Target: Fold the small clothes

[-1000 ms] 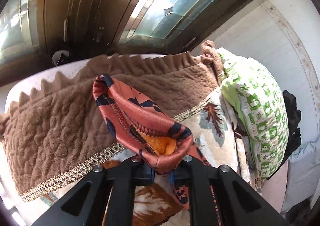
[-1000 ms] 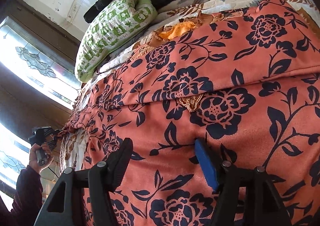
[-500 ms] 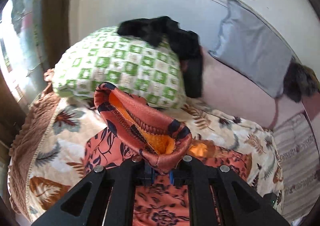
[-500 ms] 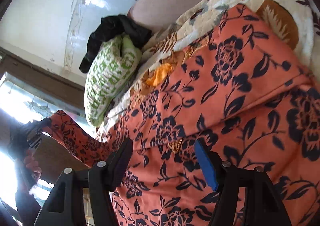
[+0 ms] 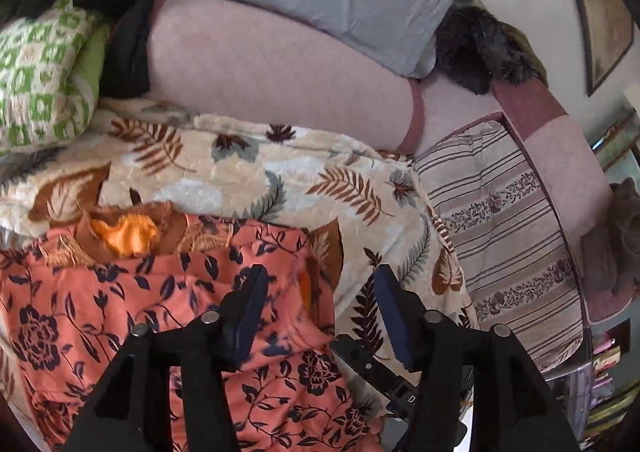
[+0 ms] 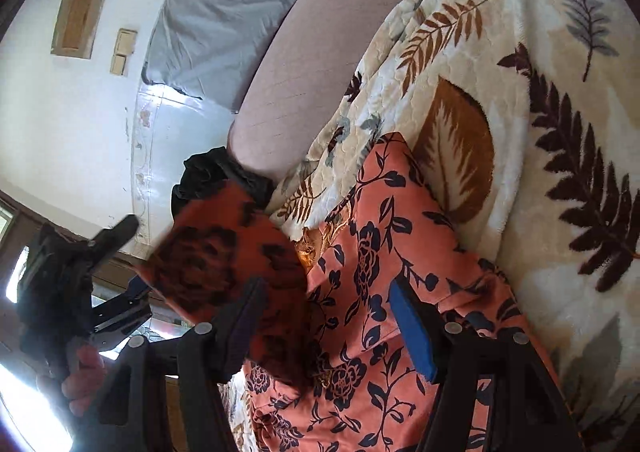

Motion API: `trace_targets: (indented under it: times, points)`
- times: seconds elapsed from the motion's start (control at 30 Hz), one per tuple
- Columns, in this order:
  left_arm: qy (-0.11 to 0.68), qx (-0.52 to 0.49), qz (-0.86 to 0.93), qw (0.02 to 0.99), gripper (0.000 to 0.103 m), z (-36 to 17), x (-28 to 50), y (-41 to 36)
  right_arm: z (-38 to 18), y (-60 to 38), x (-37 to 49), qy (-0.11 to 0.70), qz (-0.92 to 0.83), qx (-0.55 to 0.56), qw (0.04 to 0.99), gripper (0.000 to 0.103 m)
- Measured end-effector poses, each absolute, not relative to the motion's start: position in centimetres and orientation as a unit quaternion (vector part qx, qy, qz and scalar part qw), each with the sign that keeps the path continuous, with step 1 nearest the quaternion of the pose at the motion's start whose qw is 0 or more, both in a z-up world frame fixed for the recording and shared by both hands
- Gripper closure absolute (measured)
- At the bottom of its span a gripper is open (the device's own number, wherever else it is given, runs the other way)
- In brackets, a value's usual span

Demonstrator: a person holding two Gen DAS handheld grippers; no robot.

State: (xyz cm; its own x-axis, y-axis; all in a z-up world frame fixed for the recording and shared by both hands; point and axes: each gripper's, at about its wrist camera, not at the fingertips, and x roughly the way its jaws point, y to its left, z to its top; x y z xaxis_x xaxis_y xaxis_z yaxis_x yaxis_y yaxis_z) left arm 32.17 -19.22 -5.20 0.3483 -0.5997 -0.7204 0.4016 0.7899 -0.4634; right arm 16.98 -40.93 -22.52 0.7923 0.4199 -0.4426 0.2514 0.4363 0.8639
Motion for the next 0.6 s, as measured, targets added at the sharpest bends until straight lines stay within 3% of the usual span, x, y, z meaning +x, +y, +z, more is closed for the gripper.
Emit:
trace_targets:
  times: [0.07, 0.17, 0.33, 0.4, 0.5, 0.6]
  points:
    - [0.444, -0.083, -0.282, 0.846, 0.028, -3.8, 31.7, -16.9, -22.6, -41.3, 17.0, 0.315, 0.062, 0.537, 0.780, 0.029]
    - [0.429, -0.103, -0.237, 0.866, 0.027, -4.5, 31.7, -11.9, -22.4, -41.2, 17.1, 0.316, 0.064, 0.532, 0.783, 0.028]
    - [0.460, -0.137, -0.124, 0.869, 0.027, -11.5, 30.6, -2.4, -22.6, -41.4, 17.4, 0.314, 0.061, 0.524, 0.790, 0.028]
    - [0.471, -0.153, -0.079, 0.865, 0.027, -15.1, 29.5, 1.0, -22.4, -41.1, 17.6, 0.308, 0.076, 0.517, 0.795, 0.031]
    - [0.495, -0.150, 0.000, 0.856, 0.027, -19.8, 28.3, 4.8, -21.9, -39.5, 18.3, 0.312, 0.104, 0.497, 0.803, 0.045]
    - [0.506, -0.158, 0.035, 0.847, 0.027, -22.9, 27.8, 7.0, -22.3, -37.1, 19.2, 0.348, 0.095, 0.455, 0.814, 0.045]
